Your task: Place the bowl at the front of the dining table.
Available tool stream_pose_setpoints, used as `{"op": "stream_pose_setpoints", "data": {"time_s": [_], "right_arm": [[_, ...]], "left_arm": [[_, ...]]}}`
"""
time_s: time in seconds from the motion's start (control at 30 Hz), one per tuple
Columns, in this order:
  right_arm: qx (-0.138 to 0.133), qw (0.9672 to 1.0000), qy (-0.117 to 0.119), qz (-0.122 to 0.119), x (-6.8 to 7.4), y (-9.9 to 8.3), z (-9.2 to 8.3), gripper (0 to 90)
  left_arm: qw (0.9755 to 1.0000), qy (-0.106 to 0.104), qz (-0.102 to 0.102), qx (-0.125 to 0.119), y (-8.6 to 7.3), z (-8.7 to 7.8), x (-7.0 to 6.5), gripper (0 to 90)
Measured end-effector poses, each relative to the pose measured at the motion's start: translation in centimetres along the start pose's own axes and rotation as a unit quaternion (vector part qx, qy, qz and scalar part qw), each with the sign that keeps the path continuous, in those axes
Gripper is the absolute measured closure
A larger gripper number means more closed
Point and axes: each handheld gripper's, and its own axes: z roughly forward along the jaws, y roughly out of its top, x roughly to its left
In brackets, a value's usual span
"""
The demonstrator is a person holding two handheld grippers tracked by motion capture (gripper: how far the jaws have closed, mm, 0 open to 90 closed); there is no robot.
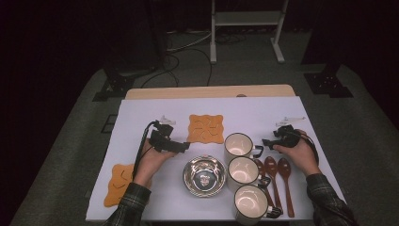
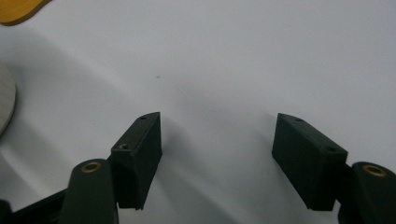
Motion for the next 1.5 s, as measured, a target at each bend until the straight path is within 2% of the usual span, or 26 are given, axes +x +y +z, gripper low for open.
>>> {"op": "stream_pose_setpoints", "data": {"time_s": [0.53, 0.9, 1.5], "right_arm": [[-0.002, 1.0000, 0.000, 0.001, 0.0, -0.1, 0.0, 30.9], [-0.002, 1.0000, 0.000, 0.001, 0.0, -0.1, 0.0, 30.9], [-0.002, 1.0000, -0.001, 0.002, 0.0, 0.0, 0.0, 30.9]], "left_arm": [[0.9999, -0.014, 0.007, -0.004, -1.2, -1.6, -1.2, 2.5], [0.9998, -0.019, 0.003, -0.006, -2.4, -2.8, -2.0, 2.5], [0.9993, -0.032, 0.020, 0.001, -4.1, -3.5, -3.7, 2.4]]}}
